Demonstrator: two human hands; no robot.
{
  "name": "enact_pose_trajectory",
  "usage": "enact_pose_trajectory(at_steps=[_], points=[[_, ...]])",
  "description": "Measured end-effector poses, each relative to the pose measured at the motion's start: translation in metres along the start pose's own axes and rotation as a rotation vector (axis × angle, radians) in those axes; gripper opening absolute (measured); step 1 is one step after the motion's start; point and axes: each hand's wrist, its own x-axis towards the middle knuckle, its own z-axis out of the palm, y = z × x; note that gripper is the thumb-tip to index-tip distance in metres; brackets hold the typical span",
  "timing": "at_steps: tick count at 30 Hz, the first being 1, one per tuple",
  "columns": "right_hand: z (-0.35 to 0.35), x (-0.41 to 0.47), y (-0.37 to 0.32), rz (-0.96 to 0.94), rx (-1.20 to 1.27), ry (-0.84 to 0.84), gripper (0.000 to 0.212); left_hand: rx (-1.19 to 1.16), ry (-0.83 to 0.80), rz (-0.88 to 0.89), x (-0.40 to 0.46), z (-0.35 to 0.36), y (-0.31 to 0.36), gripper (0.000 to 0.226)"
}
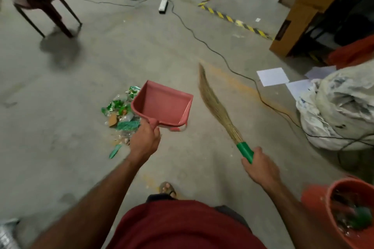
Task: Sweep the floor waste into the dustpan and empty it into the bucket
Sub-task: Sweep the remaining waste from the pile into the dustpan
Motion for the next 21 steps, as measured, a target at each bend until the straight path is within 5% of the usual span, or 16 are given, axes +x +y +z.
enact_pose_trajectory(at_steps=[11,21], points=[[0.058,0.076,-0.151,-0.090,-0.099,-0.281,0.042,-0.123,0.067,-0.306,0.038,-0.023,-0.119,0.038],[0.185,0.258,-0.144,0.087,-0.203,-0.431,0.049,-0.122,-0.007,-0.564,0.112,0.102,-0.196,0.024]])
